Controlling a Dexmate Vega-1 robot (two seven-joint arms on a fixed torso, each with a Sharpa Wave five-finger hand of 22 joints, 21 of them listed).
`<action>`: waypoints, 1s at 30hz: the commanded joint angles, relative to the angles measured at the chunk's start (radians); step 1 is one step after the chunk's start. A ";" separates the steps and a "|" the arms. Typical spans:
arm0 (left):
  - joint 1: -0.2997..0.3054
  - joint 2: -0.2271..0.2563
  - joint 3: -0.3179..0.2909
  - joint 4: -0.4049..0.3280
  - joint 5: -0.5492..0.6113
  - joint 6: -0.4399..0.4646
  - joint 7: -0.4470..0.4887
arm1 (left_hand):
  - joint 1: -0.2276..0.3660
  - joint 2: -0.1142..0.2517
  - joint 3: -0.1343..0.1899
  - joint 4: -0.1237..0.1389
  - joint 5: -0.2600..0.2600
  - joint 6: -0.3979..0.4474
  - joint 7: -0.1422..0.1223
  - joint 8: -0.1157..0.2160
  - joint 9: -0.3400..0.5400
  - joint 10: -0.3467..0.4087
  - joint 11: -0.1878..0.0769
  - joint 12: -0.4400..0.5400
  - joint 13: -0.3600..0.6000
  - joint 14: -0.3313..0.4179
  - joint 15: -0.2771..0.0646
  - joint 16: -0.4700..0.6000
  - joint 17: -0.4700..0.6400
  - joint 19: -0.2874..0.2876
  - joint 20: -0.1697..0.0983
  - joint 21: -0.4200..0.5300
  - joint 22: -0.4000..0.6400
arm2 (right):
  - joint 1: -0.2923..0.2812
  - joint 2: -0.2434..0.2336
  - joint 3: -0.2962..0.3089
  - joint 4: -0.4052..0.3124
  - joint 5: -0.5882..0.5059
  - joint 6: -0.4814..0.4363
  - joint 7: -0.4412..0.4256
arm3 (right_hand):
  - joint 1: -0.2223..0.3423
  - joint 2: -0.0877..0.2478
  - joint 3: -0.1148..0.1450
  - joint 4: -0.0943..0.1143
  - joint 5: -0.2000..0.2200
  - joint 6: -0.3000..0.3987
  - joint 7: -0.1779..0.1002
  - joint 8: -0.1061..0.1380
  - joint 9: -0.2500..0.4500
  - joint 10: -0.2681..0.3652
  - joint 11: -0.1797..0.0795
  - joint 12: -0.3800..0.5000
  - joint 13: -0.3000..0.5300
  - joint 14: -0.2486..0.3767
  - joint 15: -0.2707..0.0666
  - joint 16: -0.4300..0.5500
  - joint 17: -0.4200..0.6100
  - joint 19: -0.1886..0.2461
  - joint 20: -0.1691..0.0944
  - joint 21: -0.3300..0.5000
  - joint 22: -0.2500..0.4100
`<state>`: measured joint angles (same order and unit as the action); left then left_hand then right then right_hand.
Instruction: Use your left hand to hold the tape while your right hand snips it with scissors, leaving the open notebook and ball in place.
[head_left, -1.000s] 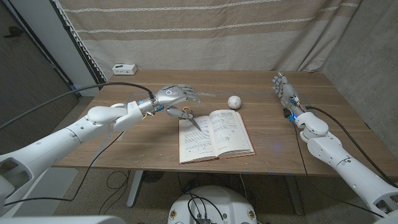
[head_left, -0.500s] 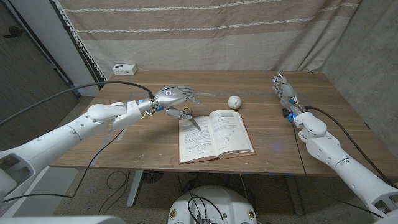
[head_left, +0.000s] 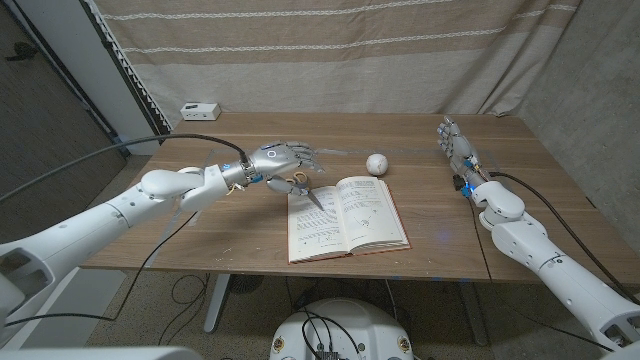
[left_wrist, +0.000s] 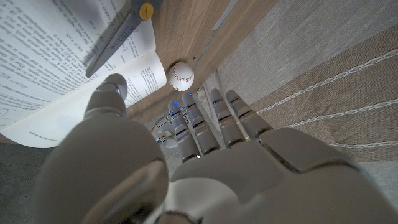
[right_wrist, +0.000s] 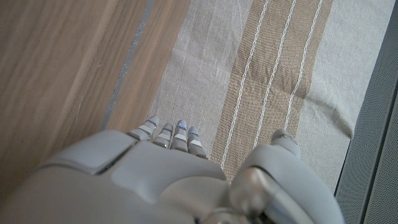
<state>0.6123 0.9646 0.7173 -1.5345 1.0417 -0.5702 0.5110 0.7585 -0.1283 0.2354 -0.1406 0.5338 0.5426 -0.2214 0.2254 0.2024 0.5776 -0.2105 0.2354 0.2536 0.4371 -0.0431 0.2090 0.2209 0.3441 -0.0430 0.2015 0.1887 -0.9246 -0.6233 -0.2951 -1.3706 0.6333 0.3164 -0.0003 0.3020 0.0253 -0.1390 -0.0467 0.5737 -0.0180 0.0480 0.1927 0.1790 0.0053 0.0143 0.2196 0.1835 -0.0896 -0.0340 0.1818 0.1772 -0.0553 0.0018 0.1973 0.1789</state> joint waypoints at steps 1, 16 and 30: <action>0.005 -0.007 0.012 0.004 0.013 0.009 0.023 | -0.011 -0.001 0.003 0.006 -0.002 0.012 0.003 0.004 0.004 -0.002 0.002 -0.001 0.005 -0.002 -0.178 -0.003 0.001 -0.003 -0.119 0.005 0.002 | -0.010 -0.006 0.006 -0.012 0.003 -0.008 -0.008 | 0.006 -0.001 -0.008 -0.002 0.006 -0.001 -0.003 0.000 0.005 -0.002 -0.002 -0.003 0.004 -0.011 -0.012 0.001 0.001 -0.011 0.002 -0.001 0.002; -0.005 -0.014 0.037 0.021 0.030 -0.003 0.034 | -0.012 0.002 0.005 0.007 -0.003 0.021 0.003 0.007 0.004 0.003 0.002 0.001 0.007 0.005 -0.179 0.001 0.002 -0.005 -0.108 0.006 0.002 | -0.008 -0.010 0.007 -0.015 0.000 -0.012 -0.009 | 0.007 0.001 -0.011 -0.002 0.007 -0.002 -0.004 0.000 0.005 -0.004 -0.002 -0.004 0.004 -0.011 -0.013 0.001 0.001 -0.011 0.003 -0.001 0.002; 0.004 -0.013 0.049 0.010 0.050 0.027 0.034 | 0.002 0.008 0.013 0.001 -0.004 0.003 0.002 -0.002 0.004 -0.025 0.002 -0.011 0.008 -0.011 -0.178 -0.004 0.002 -0.019 -0.107 0.003 0.001 | -0.009 -0.013 0.008 -0.015 -0.001 -0.015 -0.009 | 0.007 0.003 -0.013 -0.002 0.007 -0.002 -0.005 0.000 0.005 -0.004 -0.002 -0.004 0.004 -0.011 -0.013 0.001 0.001 -0.011 0.003 -0.001 0.002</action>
<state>0.6087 0.9526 0.7580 -1.5177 1.0784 -0.5639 0.5385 0.7497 -0.1264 0.2401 -0.1371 0.5339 0.5496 -0.2178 0.2256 0.2024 0.5595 -0.2071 0.2275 0.2580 0.4341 -0.0463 0.2090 0.2208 0.3317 -0.0413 0.2015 0.1886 -0.9335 -0.6340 -0.2881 -1.3860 0.6340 0.3018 -0.0109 0.3019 0.0253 -0.1430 -0.0503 0.5737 -0.0180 0.0481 0.1927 0.1790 0.0053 0.0143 0.2196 0.1835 -0.0896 -0.0340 0.1818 0.1772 -0.0553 0.0018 0.1973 0.1789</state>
